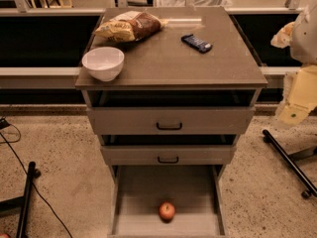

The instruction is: Pick apple from bottom drawer and place on counter

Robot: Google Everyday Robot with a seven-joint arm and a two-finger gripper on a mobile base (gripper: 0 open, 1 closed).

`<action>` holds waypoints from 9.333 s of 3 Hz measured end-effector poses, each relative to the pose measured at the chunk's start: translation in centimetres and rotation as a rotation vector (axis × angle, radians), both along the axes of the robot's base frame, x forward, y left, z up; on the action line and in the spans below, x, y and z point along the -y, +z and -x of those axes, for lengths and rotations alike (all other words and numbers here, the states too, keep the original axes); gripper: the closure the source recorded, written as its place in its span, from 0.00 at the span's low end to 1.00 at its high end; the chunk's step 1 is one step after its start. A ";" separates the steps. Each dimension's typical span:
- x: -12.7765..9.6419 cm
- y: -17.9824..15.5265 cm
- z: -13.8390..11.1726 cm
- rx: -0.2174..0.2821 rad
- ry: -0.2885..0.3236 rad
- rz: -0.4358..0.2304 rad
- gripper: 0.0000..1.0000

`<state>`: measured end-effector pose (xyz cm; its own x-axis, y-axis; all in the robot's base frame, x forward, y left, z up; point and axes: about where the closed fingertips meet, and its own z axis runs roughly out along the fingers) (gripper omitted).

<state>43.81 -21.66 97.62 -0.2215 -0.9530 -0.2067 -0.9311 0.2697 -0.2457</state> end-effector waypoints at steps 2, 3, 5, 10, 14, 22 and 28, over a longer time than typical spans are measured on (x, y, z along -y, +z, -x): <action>0.1 -0.3 -0.1 -0.004 0.002 0.004 0.00; 0.8 -2.5 -0.2 0.010 -0.026 -0.080 0.00; 5.3 -15.3 1.4 -0.046 -0.194 -0.395 0.00; 2.0 -36.0 2.3 -0.144 -0.118 -0.938 0.00; -9.5 -51.2 3.6 -0.033 0.003 -1.069 0.00; -16.0 -81.6 -10.3 0.134 0.135 -0.841 0.00; -10.6 -60.9 -7.9 0.267 0.287 -1.080 1.00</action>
Offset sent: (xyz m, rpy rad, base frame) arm 0.0033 -0.0047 -0.0142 -0.0135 0.0380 0.0083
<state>51.68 -11.11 36.72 0.1491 -0.2580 -0.9546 -0.9452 0.2465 -0.2142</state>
